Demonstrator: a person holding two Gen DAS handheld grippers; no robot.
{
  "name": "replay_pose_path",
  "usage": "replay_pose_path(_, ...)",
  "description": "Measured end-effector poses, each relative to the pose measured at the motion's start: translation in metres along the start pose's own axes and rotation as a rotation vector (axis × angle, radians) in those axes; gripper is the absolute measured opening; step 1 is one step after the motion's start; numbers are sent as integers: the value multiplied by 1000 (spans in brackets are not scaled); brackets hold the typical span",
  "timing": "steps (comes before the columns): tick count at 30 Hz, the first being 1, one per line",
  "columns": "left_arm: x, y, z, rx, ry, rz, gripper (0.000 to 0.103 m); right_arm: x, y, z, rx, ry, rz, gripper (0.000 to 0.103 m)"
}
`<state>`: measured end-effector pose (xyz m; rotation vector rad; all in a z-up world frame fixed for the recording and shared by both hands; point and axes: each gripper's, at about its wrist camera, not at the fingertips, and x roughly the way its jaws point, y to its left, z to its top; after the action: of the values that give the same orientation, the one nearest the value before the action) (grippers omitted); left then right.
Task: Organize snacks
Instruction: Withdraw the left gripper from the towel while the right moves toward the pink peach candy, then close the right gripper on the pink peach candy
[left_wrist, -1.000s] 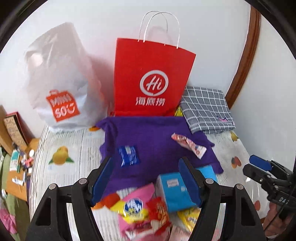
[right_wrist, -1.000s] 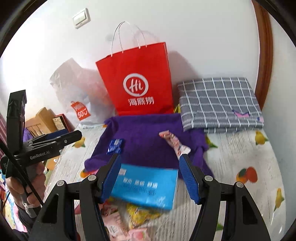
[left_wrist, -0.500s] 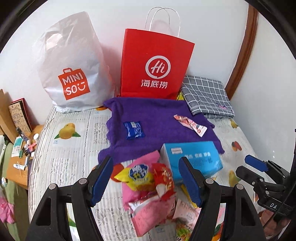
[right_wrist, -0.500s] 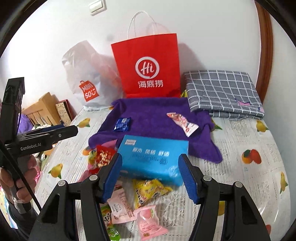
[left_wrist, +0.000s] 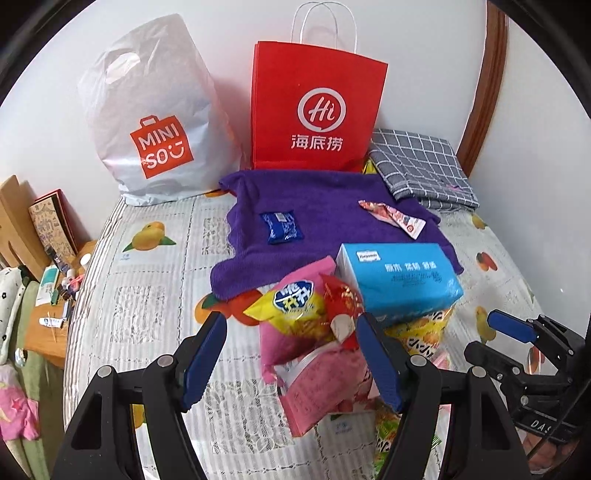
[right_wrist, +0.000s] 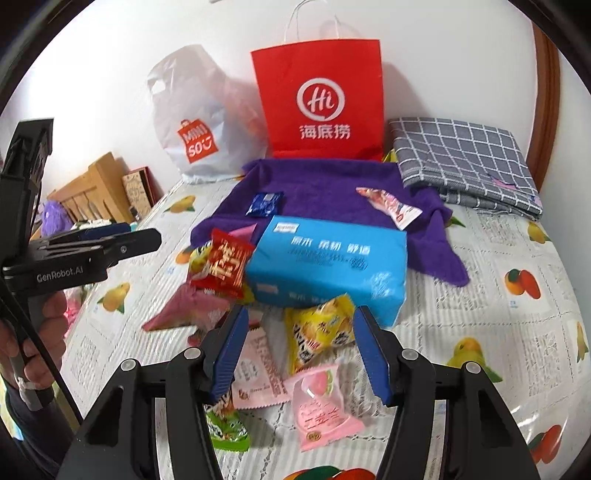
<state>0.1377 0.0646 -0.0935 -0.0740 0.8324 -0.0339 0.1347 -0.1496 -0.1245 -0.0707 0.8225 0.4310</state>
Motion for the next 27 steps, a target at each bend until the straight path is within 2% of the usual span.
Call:
replay_pose_path(7, 4, -3, -8, -8, 9, -6, 71, 1, 7, -16, -66, 8, -28, 59)
replay_pose_path(17, 14, 0, -21, -33, 42, -8, 71, 32, -6, -43, -79, 125, -38, 59)
replay_pose_path(22, 15, 2, -22, -38, 46, -8, 71, 47, -8, -55, -84, 174, -6, 59)
replay_pose_path(25, 15, 2, -23, -39, 48, -9, 71, 55, -9, -61, -88, 192, -9, 59)
replay_pose_path(27, 16, 2, -24, -37, 51, -7, 71, 58, -8, -66, -103, 179, -31, 55)
